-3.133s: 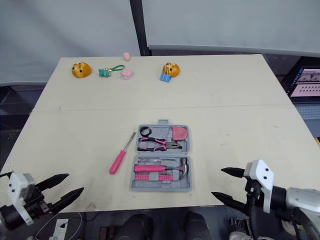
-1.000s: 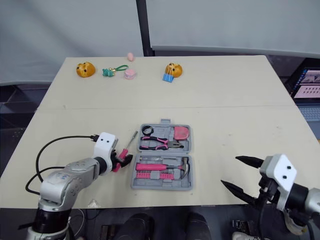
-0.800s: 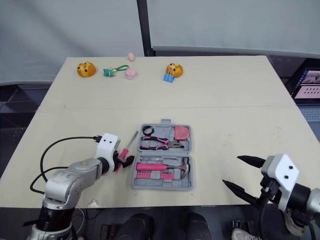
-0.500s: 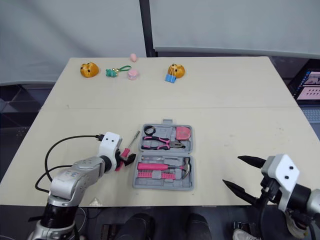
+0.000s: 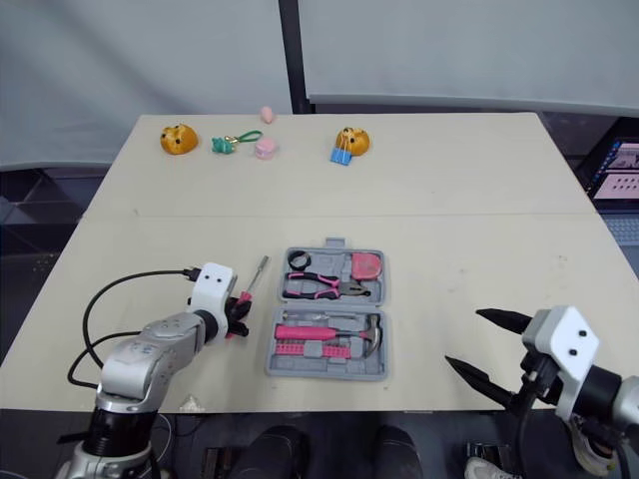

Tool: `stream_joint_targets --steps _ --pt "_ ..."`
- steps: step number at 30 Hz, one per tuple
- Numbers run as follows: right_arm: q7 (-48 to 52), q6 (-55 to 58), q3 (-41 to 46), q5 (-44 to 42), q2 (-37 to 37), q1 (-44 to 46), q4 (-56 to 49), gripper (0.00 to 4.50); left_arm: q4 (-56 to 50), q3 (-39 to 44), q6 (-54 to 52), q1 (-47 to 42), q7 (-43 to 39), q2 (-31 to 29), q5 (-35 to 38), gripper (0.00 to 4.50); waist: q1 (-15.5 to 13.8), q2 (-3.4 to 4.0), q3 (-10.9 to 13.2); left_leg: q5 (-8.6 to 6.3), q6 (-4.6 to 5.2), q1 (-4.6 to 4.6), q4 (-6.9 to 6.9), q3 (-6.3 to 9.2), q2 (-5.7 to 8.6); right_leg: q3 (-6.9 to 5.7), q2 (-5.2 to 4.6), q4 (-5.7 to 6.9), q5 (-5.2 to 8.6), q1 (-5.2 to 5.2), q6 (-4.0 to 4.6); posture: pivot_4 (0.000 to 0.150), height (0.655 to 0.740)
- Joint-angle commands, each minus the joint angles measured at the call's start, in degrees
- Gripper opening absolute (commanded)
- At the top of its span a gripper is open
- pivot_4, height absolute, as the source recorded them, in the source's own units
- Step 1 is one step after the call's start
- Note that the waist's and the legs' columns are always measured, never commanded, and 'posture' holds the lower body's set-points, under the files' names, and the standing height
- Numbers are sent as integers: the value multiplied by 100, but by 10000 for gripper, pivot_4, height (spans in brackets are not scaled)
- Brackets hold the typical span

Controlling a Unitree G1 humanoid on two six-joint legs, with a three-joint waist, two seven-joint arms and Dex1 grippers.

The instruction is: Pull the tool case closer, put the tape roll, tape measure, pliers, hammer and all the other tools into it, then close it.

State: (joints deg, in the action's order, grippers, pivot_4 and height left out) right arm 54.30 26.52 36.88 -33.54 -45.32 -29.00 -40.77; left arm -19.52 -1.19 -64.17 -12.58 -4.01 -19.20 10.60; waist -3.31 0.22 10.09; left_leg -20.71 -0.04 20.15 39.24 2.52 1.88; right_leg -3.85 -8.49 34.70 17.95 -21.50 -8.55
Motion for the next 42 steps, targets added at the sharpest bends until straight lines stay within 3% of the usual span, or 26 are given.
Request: stream_joint_targets --steps 1,5,12,18,23,30,42 --pt "-71 -3 135 -76 12 16 -123 45000 116 -48 111 120 -101 -61 -109 5879 -1 0 0 0 0 0 0 0 0 0 0 -2 0 0 0 1500 7121" --pt "-45 -18 104 -67 10 27 -95 45000 -301 301 247 61 -732 -848 21 5879 31 -8 5 0 -1 1 0 0 -1 -2 4 1 0 -2 0 1500 7121" --pt "42 -143 -52 -14 6 129 22 45000 -638 376 1172 8 -3140 -2961 681 5879 77 -12 10 -1 -5 6 -9 -1 -28 -3 2 4 2 -8 3 1500 7121" --pt "103 -302 -218 80 15 174 123 45000 -659 132 2019 -153 -4786 -3839 1070 5879 59 -9 14 -1 -3 8 -8 3 -31 -6 2 -21 1 -6 2 1500 7121" --pt "41 -405 -400 153 56 234 164 45000 -691 -271 2651 -412 -5582 -4142 962 5879 73 -1 20 0 -2 8 -9 -3 -33 -6 5 -17 1 -6 3 1500 7121" --pt "65 -590 -406 277 145 69 186 45000 -753 -802 2865 -813 -6078 -4267 749 5879 103 0 24 2 8 13 -9 -3 -32 -7 7 5 1 -6 2 1500 7121" --pt "-6 -627 -351 301 209 -93 115 45000 -833 -1922 2441 -1939 -6247 -3767 227 5879 124 -2 26 6 15 15 -8 1 -8 -6 8 10 -1 -6 -1 1500 7121"
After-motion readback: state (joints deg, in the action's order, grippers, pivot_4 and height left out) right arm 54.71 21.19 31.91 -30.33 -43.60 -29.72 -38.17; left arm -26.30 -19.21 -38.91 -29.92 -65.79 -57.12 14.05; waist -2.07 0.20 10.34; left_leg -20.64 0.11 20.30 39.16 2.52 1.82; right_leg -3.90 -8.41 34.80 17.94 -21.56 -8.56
